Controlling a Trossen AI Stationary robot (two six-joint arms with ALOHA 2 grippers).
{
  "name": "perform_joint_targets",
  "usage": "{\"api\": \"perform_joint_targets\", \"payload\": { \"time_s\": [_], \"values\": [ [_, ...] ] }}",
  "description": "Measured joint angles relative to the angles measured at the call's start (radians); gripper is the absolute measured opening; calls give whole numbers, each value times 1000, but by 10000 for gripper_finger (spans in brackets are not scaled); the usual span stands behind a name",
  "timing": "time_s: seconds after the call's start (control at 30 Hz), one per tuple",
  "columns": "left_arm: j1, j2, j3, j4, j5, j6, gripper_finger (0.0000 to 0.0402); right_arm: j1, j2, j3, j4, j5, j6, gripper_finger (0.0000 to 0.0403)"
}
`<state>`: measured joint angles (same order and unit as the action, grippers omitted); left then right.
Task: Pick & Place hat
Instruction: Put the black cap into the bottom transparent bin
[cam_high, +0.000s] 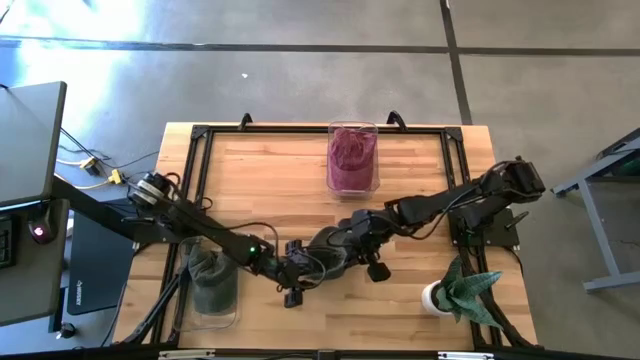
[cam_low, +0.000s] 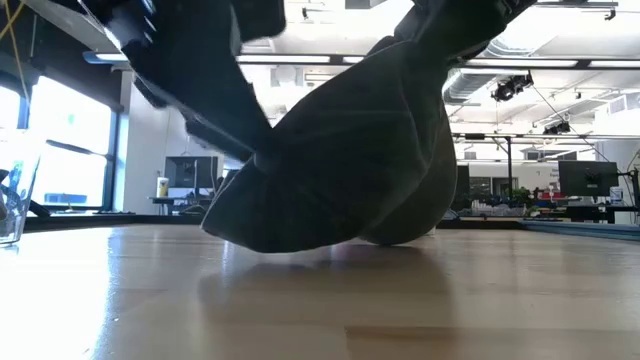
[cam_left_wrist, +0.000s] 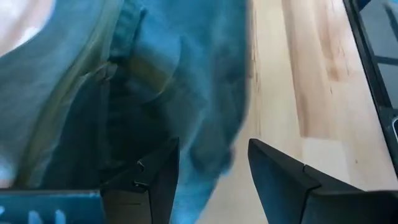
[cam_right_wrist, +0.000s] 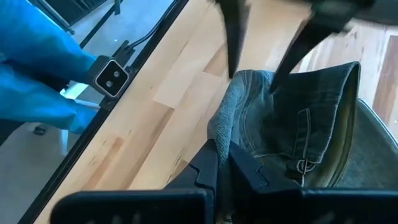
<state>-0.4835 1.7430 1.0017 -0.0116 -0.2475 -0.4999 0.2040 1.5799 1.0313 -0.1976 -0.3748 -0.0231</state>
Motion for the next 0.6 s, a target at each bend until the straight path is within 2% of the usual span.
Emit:
{"api": "perform_joint_targets", "payload": {
  "time_s": [0.17,0.37,0.5,0.6],
  "values": [
    [-2,75,13,21,-6,-53,186,-15,0,0,11,0,24,22],
    [-1,105,45,18,-39,-136,175,-16,0,0,13,0,45,26],
    [-1,108,53,34,-28,-137,124,-16,0,0,19,0,46,18],
    [12,108,53,33,37,-137,64,-16,0,0,20,0,65,14]
  ]
}}
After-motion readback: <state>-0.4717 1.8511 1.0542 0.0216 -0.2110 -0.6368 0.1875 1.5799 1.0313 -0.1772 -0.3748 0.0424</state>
